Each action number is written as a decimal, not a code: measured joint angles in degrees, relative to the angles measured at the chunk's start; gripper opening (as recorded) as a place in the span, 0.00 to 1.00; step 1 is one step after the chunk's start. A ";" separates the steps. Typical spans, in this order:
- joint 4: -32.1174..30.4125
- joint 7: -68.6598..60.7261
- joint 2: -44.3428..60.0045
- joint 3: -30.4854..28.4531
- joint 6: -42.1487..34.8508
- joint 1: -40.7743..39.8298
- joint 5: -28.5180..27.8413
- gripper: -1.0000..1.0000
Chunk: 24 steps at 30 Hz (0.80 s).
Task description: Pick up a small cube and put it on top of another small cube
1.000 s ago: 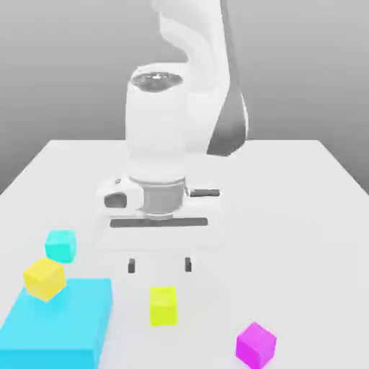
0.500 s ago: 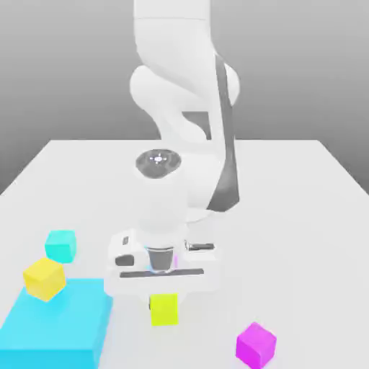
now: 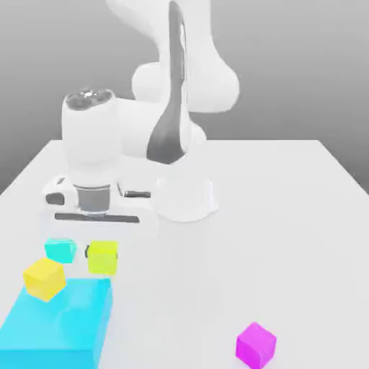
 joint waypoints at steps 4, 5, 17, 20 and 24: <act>-1.34 -5.97 -3.76 -5.03 -2.27 -4.80 -2.25 0.00; -1.69 -7.52 -4.65 -6.36 -2.81 -6.06 -2.73 0.00; -3.17 -25.78 -0.88 -16.96 0.61 -6.08 8.55 0.00; -3.05 -29.19 2.72 -17.08 3.77 -4.57 13.42 0.00; -3.16 -30.83 6.96 -16.98 8.51 -4.12 15.79 0.00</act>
